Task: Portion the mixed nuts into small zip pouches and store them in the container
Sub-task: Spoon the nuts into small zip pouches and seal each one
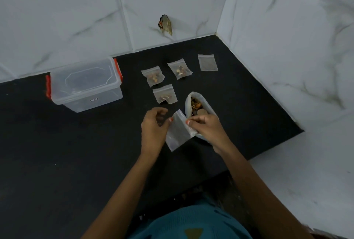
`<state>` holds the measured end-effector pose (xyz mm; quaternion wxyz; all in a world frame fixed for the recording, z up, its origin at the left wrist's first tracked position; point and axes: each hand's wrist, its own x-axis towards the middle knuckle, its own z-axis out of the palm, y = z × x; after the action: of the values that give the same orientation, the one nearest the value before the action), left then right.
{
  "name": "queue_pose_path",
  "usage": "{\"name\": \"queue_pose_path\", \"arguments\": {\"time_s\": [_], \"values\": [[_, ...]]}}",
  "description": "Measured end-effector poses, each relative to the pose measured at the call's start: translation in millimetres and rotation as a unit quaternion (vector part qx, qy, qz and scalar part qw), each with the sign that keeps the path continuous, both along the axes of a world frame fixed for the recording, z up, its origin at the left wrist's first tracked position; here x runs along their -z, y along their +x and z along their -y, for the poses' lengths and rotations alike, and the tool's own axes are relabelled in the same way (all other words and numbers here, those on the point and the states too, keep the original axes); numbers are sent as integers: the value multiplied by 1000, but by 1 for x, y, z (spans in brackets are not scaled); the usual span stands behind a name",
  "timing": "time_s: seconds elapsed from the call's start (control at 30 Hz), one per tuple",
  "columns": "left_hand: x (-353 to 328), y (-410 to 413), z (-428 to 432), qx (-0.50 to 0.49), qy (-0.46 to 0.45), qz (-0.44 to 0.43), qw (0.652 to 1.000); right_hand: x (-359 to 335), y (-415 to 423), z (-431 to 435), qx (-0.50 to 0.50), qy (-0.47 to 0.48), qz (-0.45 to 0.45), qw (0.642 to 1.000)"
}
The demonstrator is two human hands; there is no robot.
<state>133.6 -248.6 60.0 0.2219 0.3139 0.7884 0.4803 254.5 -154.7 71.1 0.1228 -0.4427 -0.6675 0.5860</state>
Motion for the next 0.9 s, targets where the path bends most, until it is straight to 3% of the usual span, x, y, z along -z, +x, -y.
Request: {"name": "queue_pose_path", "arguments": {"time_s": [0.2,0.47,0.57,0.67,0.9], "values": [[-6,15,1,6,8,147,989,0,-7,10,-8,5,-36,999],[-13,11,3,29,56,283,957,0,-8,9,-25,-5,-37,999],[-13,10,1,22,38,269,962,-2,-8,10,-22,28,-23,999],[-14,12,-2,0,19,239,971,-3,-11,14,-15,123,7,992],[-15,11,-6,-2,-57,133,989,4,-13,17,1,309,95,947]]}}
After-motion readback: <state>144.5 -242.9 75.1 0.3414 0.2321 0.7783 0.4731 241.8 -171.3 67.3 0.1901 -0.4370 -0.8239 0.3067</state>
